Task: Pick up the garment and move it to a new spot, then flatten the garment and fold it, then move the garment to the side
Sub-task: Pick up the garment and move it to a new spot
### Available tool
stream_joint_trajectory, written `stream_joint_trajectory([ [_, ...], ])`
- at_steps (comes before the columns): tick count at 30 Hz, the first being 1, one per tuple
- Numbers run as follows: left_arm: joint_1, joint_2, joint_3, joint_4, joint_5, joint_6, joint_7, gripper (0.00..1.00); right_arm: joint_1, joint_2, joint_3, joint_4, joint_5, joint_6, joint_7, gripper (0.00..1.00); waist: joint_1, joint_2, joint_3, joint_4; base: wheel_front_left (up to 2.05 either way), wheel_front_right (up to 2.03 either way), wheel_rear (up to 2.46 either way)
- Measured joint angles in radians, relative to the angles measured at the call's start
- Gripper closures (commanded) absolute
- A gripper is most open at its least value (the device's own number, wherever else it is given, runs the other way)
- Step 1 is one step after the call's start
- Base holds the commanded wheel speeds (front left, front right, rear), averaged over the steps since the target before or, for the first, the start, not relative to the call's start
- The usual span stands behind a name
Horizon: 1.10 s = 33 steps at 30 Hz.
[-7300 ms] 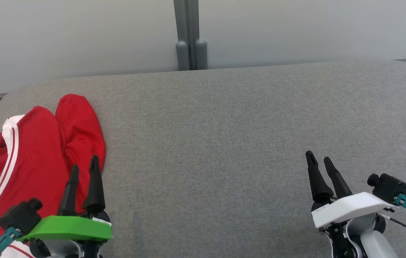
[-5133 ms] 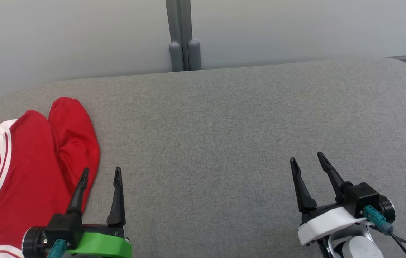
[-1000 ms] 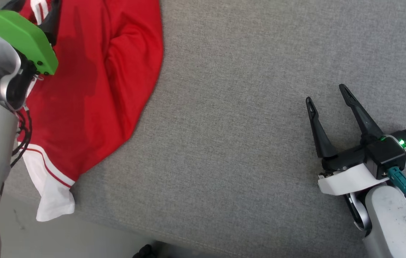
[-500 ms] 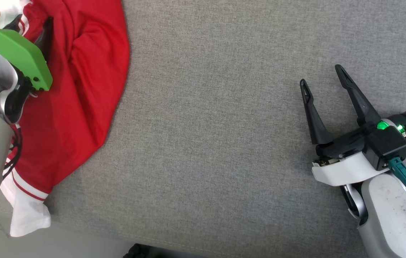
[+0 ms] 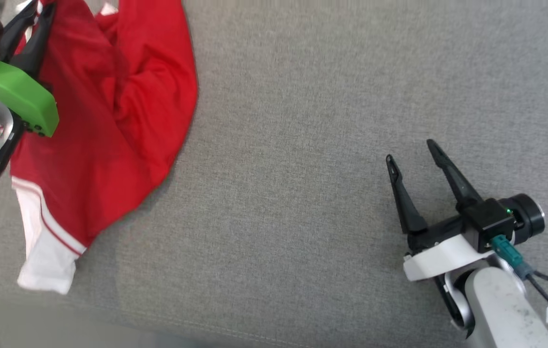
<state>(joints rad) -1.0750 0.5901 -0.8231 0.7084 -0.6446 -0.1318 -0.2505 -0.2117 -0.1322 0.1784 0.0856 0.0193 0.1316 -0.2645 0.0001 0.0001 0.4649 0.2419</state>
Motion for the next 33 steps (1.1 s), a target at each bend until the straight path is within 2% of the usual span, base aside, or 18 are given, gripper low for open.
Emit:
stream_joint_trajectory([
  [9, -0.005, 0.068, 0.007, -0.266, 0.063, 0.001, -0.01, 1.0, 0.047, 0.067, 0.06, 0.061, 0.033, 0.0, 0.0, 0.0, -0.0001, 0.0, -0.166, -0.018, 0.0, 0.0, 0.0],
  [14, -0.081, 0.081, -0.011, -0.411, 0.09, 0.001, 0.045, 1.0, 0.04, 0.08, 0.068, 0.052, 0.05, 0.0, 0.0, 0.0, -0.0001, 0.0, -0.225, -0.069, 0.0, 0.0, 0.0],
  [18, -0.183, 0.051, -0.027, -0.478, 0.129, 0.001, 0.097, 1.0, 0.026, 0.081, 0.067, 0.037, 0.095, 0.0, 0.0, 0.0, -0.0001, 0.0, -0.252, -0.143, 0.0, 0.0, 0.0],
  [24, -0.296, -0.04, -0.102, -0.462, 0.189, 0.001, 0.131, 1.0, 0.023, 0.081, 0.07, 0.036, 0.14, 0.0, 0.0, 0.0, -0.0001, 0.0, -0.256, -0.261, 0.0, 0.0, 0.0],
  [33, -0.406, -0.143, -0.181, -0.366, 0.21, 0.0, 0.055, 1.0, 0.022, 0.081, 0.064, 0.027, 0.213, 0.0, 0.0, 0.0, -0.0001, 0.0, -0.234, -0.468, 0.0, 0.0, 0.0],
])
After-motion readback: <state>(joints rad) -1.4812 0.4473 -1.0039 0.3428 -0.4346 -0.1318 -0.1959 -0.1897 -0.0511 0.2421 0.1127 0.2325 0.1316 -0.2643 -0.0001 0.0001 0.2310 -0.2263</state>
